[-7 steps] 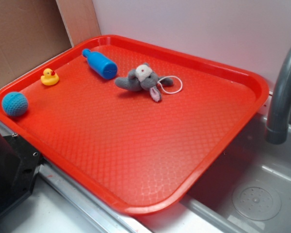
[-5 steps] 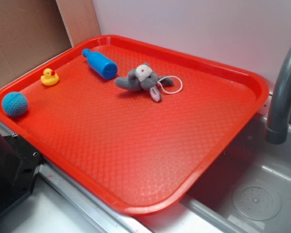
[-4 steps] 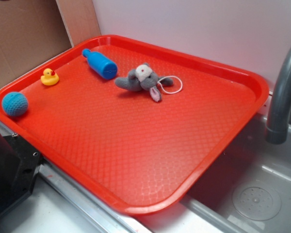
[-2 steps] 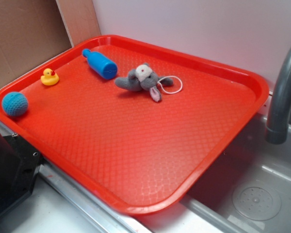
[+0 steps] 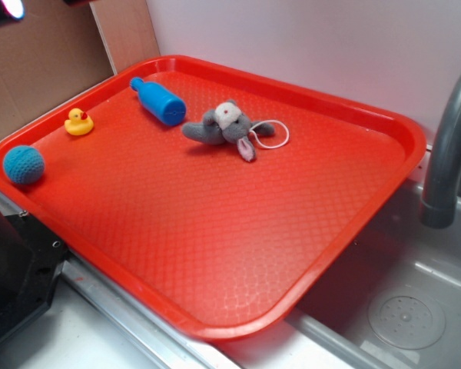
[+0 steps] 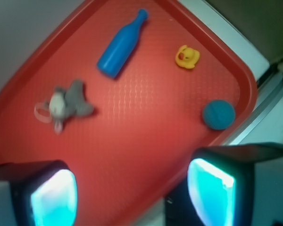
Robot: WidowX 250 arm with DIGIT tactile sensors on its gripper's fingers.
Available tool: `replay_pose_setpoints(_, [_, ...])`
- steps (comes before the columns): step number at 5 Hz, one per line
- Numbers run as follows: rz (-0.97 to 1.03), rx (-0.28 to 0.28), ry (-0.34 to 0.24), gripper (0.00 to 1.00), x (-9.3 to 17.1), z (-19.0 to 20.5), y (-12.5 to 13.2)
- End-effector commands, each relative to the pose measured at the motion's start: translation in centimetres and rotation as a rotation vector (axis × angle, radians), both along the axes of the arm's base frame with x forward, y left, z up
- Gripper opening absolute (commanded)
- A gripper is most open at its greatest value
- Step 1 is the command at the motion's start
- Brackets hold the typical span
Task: Grab the blue bottle.
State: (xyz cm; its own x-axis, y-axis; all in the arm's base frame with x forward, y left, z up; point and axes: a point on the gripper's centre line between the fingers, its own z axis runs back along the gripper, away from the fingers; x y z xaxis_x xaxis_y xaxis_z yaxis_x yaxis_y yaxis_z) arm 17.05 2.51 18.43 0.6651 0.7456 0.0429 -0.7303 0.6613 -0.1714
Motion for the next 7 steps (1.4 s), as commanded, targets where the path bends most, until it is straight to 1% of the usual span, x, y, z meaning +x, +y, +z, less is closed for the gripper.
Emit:
replay_pose_setpoints(1, [0.257, 0.038, -0.093, 1.00, 2.6, -3.2, 2.3])
replay_pose_setpoints(2, [0.328, 0.108, -0.103, 1.00, 5.5, -5.7, 3.3])
replay_pose_setpoints(3, [0.402, 0.132, -0.105, 1.00, 8.0, -7.7, 4.0])
replay_pose_setpoints(4, [0.399, 0.164, -0.072, 1.00, 10.1, -9.3, 4.9])
replay_pose_setpoints(6, [0.408, 0.172, -0.011, 1.00, 11.2, -12.0, 6.5])
replay_pose_setpoints(7, [0.410, 0.199, 0.017, 1.00, 11.1, -13.6, 6.8])
